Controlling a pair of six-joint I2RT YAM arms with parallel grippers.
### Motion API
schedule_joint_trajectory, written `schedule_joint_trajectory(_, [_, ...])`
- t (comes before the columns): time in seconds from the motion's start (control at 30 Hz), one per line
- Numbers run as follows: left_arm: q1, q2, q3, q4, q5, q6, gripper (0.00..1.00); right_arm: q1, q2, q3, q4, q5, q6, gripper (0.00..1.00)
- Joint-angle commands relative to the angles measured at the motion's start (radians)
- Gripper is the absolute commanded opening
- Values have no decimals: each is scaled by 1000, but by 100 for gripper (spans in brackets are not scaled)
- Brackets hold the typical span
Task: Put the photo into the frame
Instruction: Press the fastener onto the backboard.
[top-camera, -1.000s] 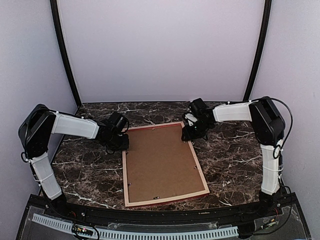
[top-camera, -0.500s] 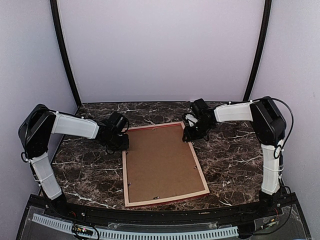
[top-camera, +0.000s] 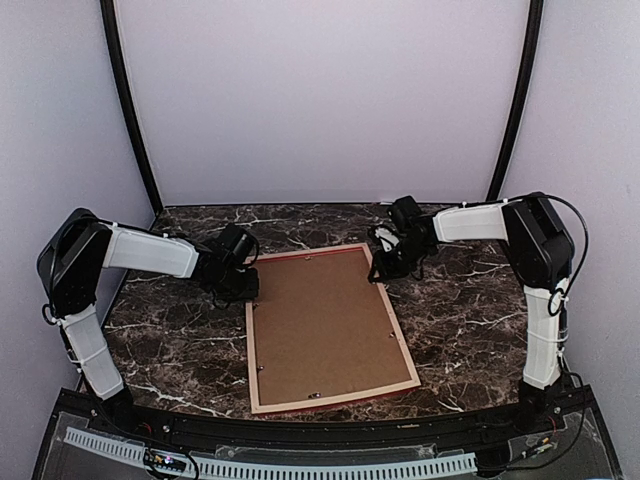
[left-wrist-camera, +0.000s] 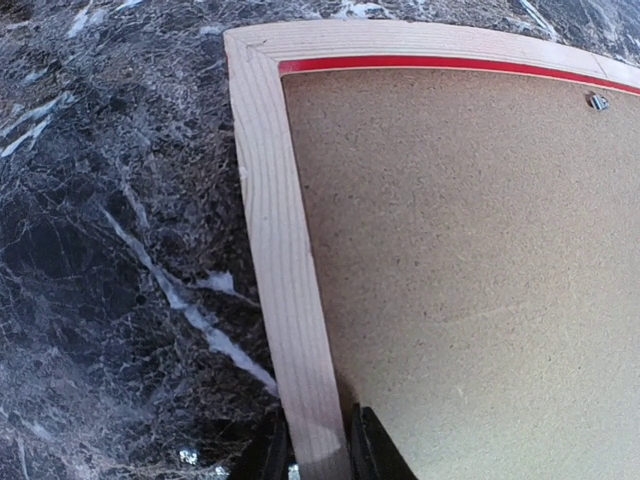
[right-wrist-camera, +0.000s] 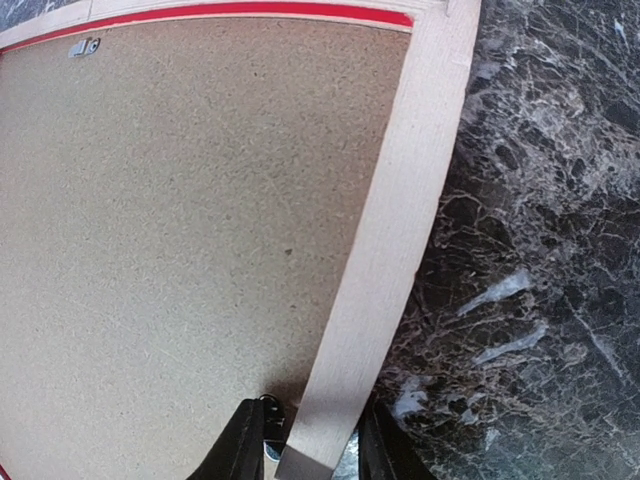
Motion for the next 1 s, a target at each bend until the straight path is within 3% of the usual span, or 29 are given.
schedule_joint_trajectory(0.0, [6, 4, 6, -21, -14, 15, 22, -22, 30, -12, -102, 16, -85, 19])
schedule_joint_trajectory(0.1, [5, 4, 5, -21, -15, 15, 22, -30, 26, -10, -93, 5, -99, 20])
schedule_joint_trajectory(0.3, [6, 4, 10, -22, -13, 17, 22, -30, 17, 5, -97, -36, -103, 37])
schedule_joint_trajectory(0.47, [6, 4, 8, -19, -12, 16, 22, -28, -1, -5, -122, -8, -110, 43])
schedule_joint_trajectory(0.97, [6, 2, 4, -21, -10, 15, 22, -27, 21, -4, -130, 48, -128, 35])
